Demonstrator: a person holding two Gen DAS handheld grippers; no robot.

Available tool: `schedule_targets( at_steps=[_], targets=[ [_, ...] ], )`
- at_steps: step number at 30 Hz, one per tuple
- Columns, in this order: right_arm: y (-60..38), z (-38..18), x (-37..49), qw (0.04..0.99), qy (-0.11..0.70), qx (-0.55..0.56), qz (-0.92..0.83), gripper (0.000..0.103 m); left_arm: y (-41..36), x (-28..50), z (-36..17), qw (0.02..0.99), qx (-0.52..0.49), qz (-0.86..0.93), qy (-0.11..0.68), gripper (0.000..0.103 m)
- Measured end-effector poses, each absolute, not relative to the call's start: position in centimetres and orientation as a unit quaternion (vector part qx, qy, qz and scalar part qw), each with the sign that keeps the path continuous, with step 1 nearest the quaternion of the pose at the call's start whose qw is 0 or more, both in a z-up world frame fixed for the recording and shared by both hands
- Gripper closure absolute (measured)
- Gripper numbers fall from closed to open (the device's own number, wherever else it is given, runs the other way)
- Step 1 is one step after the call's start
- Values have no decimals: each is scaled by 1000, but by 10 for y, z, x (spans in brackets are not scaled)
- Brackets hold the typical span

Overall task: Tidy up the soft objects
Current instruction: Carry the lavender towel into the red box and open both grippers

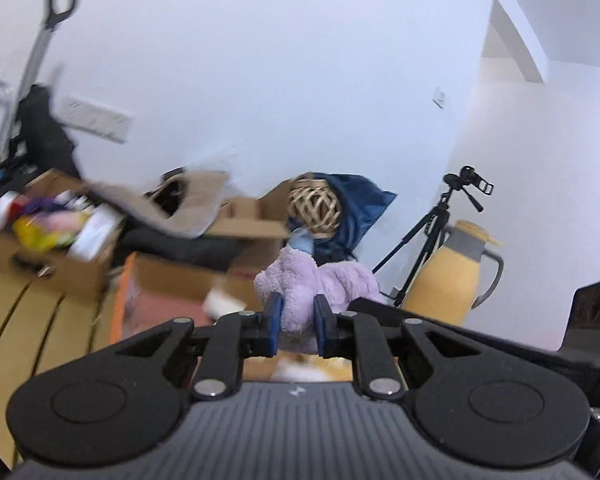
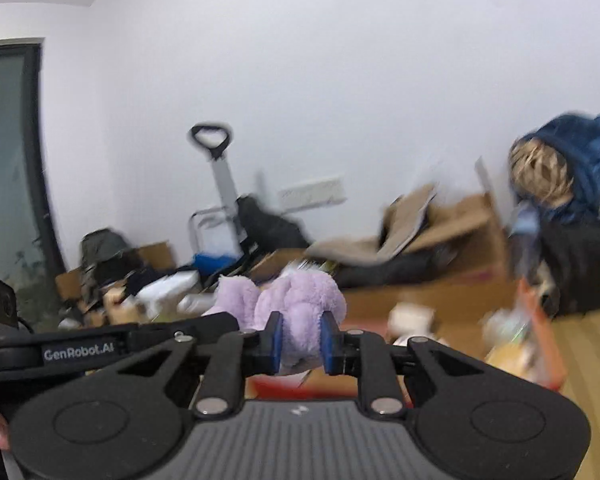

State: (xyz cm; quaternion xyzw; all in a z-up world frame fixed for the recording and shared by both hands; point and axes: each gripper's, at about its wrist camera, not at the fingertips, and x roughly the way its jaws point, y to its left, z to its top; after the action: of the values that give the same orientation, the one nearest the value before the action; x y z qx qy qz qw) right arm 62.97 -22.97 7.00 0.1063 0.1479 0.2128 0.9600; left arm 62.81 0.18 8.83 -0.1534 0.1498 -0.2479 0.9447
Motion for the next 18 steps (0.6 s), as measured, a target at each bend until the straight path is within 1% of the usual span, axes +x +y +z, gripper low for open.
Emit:
schedule_targets(
  at_steps=[5,9,12,13,16,18],
  targets=[
    [-271,114,685,963,156,115,188,85,-36,701,123,931,-167,-276,171,86],
    [-300,119,746,954,200,135,177,85,-64,757,128,925,-162,-269,214,86],
    [-318,99,795,946,242,146,161,85,-88,805,110,921,-141,-263,249,86],
    [-324,88,812,941,257,154,155,85,-95,826,96,916,-143,-260,270,86],
    [-336,44,858,926,306,175,133,85,-106,873,55,901,-156,-239,326,86],
    [-338,8,882,913,345,188,107,85,-118,901,26,897,-142,-221,355,86]
  ],
)
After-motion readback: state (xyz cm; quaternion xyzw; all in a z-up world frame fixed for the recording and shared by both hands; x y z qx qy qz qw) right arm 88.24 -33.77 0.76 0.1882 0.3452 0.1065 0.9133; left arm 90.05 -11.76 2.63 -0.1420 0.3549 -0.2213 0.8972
